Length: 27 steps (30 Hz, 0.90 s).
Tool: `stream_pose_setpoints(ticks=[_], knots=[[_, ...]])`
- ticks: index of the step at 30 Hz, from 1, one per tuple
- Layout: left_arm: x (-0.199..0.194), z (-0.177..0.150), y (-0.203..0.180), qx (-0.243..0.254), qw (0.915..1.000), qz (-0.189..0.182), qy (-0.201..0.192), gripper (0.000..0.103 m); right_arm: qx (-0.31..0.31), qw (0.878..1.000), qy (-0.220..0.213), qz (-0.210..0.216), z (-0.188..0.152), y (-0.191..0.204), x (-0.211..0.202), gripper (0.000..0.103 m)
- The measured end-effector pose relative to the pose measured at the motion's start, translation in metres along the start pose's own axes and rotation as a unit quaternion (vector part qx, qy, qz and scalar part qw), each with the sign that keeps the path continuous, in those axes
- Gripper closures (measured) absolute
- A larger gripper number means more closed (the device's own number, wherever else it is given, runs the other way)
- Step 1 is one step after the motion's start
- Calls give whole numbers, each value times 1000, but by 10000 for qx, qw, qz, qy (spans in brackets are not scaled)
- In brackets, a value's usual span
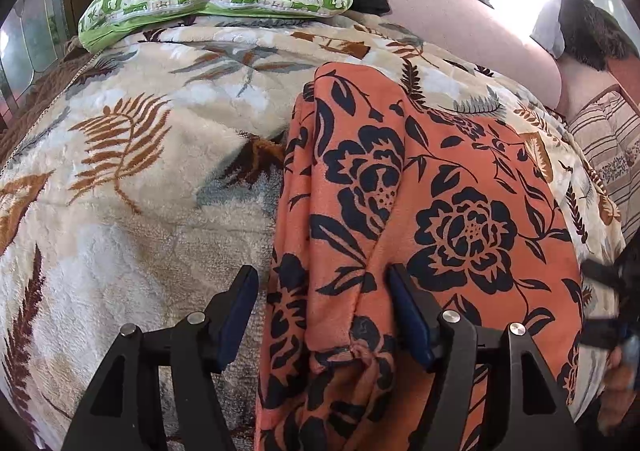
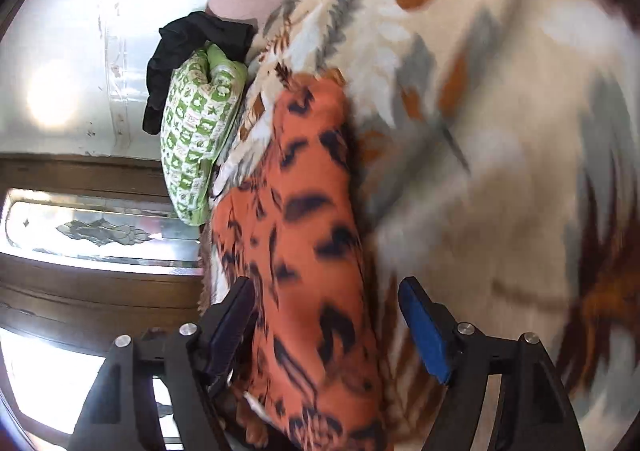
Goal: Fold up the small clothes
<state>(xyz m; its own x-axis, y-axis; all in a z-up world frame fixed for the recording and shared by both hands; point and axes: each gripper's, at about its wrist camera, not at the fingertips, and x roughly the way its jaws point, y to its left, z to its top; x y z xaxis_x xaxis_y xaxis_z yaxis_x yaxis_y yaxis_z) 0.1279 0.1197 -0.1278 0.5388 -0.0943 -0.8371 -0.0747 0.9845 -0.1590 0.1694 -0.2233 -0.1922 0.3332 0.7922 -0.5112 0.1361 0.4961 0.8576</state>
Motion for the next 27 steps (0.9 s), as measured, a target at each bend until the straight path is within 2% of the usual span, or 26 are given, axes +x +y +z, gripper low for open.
stream_pose_setpoints(ticks=[1, 2, 3, 4, 7, 9, 11, 12, 13, 14, 16, 18, 20, 22, 24, 26, 27], knots=[[0, 0, 0, -14, 10000, 0, -2, 33, -51, 9999, 114, 54, -10, -4, -2, 26], [0, 0, 0, -13, 10000, 10, -6, 33, -283, 9996, 37, 36, -14, 1, 0, 34], [1, 0, -1, -1, 10000, 30, -8, 32, -505, 9987, -1, 42, -17, 7, 1, 52], [1, 0, -1, -5, 10000, 38, -13, 32, -459, 9989, 15, -61, -18, 7, 3, 70], [1, 0, -2, -10, 10000, 71, 2, 32, -942, 9939, -213, -525, -32, 31, -6, 72], [1, 0, -3, -38, 10000, 77, 12, 32, -743, 9947, -41, -706, -27, 20, 3, 71], [0, 0, -3, -30, 10000, 71, 6, 32, -519, 9976, -35, -446, -25, 11, -1, 59], [-1, 1, -2, -56, 10000, 38, 18, 32, -440, 9980, -101, -435, -27, 13, -7, 49], [-2, 2, -1, -117, 9999, -6, 26, 32, -404, 9983, -225, -368, -29, 15, -15, 31], [-5, 3, 2, -201, 9998, -54, 26, 32, -448, 9982, -327, -244, -31, 17, -20, 25], [-21, 4, 8, -411, 9991, -84, -53, 33, -633, 9969, -410, -241, -32, 18, -24, 24], [-44, 2, 18, -568, 9975, -323, -264, 33, -514, 9963, -321, -610, -28, 13, -17, 24], [-64, -6, 32, -794, 9952, -419, -393, 33, -546, 9941, -593, -730, -31, 14, -26, 24], [-70, -18, 44, -976, 9929, -630, -245, 33, -846, 9875, -975, -902, -37, 27, -40, 24], [-59, -29, 52, -1189, 9894, -817, 136, 36, -1241, 9838, -1033, -782, -42, 48, -43, 24], [-43, -37, 54, -1223, 9874, -885, 474, 71, -1672, 9788, -965, -681, -49, 73, -39, 24], [-29, -41, 57, -1295, 9837, -979, 778, 88, -1808, 9771, -904, -663, -51, 81, -36, 24]])
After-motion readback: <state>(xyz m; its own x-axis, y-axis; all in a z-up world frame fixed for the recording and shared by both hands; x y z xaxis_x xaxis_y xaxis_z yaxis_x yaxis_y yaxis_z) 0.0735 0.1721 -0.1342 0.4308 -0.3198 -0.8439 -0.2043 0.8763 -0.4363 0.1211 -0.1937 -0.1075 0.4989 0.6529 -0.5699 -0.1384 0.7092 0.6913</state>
